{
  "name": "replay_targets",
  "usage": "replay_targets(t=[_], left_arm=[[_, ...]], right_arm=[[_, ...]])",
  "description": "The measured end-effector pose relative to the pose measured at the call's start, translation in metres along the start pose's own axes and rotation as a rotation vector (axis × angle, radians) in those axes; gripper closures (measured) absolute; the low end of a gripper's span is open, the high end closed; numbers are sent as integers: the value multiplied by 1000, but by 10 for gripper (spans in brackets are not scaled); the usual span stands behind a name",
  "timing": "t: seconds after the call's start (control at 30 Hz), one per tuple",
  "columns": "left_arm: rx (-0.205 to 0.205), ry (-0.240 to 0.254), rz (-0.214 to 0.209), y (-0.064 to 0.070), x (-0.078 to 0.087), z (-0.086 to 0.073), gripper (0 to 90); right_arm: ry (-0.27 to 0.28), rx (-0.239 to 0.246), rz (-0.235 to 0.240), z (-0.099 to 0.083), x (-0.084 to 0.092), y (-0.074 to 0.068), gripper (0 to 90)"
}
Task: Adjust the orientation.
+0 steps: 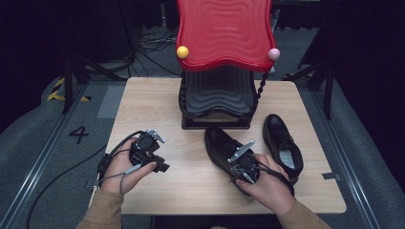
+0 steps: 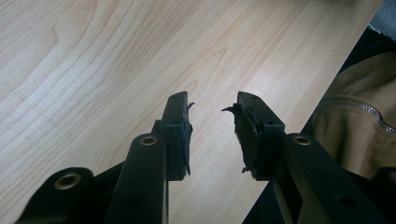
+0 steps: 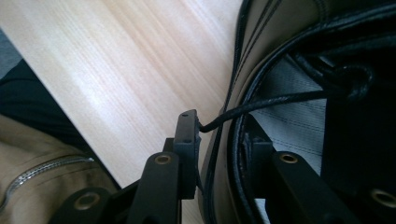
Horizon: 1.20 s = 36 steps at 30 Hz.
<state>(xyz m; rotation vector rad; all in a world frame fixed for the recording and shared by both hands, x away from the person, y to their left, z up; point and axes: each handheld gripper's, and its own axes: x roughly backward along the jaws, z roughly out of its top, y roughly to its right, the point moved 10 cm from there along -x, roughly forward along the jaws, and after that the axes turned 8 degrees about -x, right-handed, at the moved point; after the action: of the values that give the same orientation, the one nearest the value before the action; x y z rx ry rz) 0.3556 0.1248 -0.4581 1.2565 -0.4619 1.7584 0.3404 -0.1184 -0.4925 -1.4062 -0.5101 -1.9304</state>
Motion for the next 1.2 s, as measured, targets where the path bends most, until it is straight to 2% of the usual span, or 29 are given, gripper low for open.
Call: replay_targets(t=[0.03,0.1,0.33,0.43,0.57,0.77,0.87,0.9,1.0,1.03,1.07,1.1,1.13,1.2], left_arm=[[-2,-1,0,0,0,0,654],[-5,2,-2,-1,-1,1,652],[-10,-2,-9,-1,-3,3,648],[-15,2,-9,-1,-2,6,646],[-18,7,-9,-3,-2,8,640],[-23,12,-10,-3,-2,11,626],[-23,18,-6,-4,-1,12,619],[-23,18,-6,-4,-1,12,614],[-22,18,-5,-4,-2,13,601],[-23,20,-3,-5,-2,13,598],[-23,19,-3,-5,-2,13,598],[-23,19,-3,-5,-2,14,598],[-23,19,-3,-5,-2,14,596],[-19,23,-5,-5,-1,15,595]], right_arm=[[3,-1,19,0,-1,-1,737],[10,-24,89,1,-1,-7,730],[28,-17,115,2,0,-10,719],[36,-37,154,1,1,-9,703],[38,-35,155,-2,10,-7,672],[84,-39,161,-5,35,0,643],[135,-59,150,-7,54,12,638],[135,-59,150,-7,54,12,638],[189,-111,112,-9,71,32,631],[208,-142,87,-12,77,46,625],[208,-142,87,-12,77,46,625],[218,-181,58,-16,82,60,613],[218,-181,58,-16,82,60,613],[211,-221,31,-22,85,73,601]])
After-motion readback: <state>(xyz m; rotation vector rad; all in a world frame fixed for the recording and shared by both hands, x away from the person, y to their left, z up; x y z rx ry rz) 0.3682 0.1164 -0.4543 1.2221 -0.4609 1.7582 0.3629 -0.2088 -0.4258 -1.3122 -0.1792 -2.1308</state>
